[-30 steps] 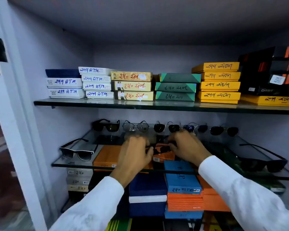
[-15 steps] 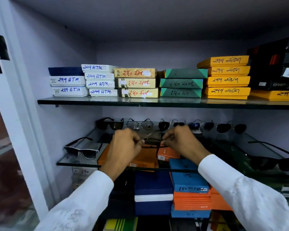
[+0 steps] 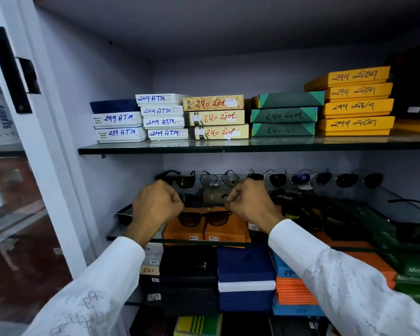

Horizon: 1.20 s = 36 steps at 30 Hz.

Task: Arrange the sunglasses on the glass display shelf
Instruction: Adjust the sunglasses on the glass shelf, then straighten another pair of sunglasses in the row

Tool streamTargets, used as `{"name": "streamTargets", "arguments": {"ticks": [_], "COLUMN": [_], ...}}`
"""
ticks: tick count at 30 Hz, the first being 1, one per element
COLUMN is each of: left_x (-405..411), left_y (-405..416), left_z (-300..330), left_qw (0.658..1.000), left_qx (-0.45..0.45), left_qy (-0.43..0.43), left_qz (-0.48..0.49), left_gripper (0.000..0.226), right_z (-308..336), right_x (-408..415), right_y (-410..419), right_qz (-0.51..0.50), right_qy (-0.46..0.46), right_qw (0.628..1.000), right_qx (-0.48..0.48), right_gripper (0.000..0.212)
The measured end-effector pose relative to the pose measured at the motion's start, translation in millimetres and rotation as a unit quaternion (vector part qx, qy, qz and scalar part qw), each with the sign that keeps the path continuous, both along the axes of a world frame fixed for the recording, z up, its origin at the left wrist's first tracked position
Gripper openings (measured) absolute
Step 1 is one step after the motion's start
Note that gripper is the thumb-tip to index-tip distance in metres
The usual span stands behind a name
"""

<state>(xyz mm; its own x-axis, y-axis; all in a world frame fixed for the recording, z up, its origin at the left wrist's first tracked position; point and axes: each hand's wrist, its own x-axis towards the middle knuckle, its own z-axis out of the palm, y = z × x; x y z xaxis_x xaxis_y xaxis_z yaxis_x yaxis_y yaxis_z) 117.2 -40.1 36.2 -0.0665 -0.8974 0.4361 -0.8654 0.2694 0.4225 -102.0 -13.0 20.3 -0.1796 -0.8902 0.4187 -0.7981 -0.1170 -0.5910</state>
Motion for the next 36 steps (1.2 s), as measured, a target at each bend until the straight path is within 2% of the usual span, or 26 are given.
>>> {"name": "streamTargets", "arguments": {"ticks": [6, 9, 13, 15, 18, 22, 25, 29, 32, 36], "left_x": [0.2, -5.0, -27.4, -50.0, -91.4, -144.7, -170.9, -181.3, -180.0, -196.0], "left_y": [-8.9, -8.7, 1.7, 10.1, 21.1, 29.8, 33.7, 29.3, 24.1, 30.2], "left_z": [-4.3, -2.0, 3.1, 4.2, 4.6, 0.8, -6.9, -24.5, -30.8, -21.5], "left_qw": [0.999, 0.997, 0.998, 0.996, 0.989, 0.981, 0.971, 0.968, 0.969, 0.959], "left_qx": [0.039, 0.049, -0.033, -0.073, -0.086, -0.06, -0.003, 0.027, 0.053, 0.098], "left_qy": [-0.036, -0.051, -0.042, -0.02, 0.002, 0.022, 0.041, 0.042, 0.059, 0.153], "left_qz": [0.002, 0.002, -0.019, -0.053, -0.116, -0.183, -0.234, -0.245, -0.236, -0.218], "left_gripper": [0.009, 0.007, 0.018, 0.018, 0.014, 0.009, 0.009, 0.012, 0.02, 0.042], "right_z": [-6.6, -8.4, -5.9, 1.0, 10.5, 2.4, -7.8, -11.4, -16.1, -9.6], "right_x": [3.8, -0.1, -28.2, -51.2, -84.4, -112.3, -123.7, -120.5, -113.9, -117.4], "right_y": [-3.2, 2.3, 20.6, 34.2, 53.2, 64.8, 63.4, 58.4, 58.8, 70.3], "right_qz": [0.02, 0.022, -0.009, -0.055, -0.157, -0.213, -0.203, -0.155, -0.145, -0.094], "right_qy": [0.005, -0.015, -0.027, 0.018, 0.119, 0.182, 0.146, 0.065, 0.039, 0.016], "right_qw": [1.0, 1.0, 1.0, 0.998, 0.98, 0.958, 0.962, 0.98, 0.986, 0.995], "right_qx": [0.007, 0.004, -0.002, -0.005, -0.033, 0.055, 0.107, 0.102, 0.066, -0.028], "right_gripper": [0.005, 0.014, 0.019, 0.016, 0.02, 0.041, 0.045, 0.019, 0.027, 0.02]}}
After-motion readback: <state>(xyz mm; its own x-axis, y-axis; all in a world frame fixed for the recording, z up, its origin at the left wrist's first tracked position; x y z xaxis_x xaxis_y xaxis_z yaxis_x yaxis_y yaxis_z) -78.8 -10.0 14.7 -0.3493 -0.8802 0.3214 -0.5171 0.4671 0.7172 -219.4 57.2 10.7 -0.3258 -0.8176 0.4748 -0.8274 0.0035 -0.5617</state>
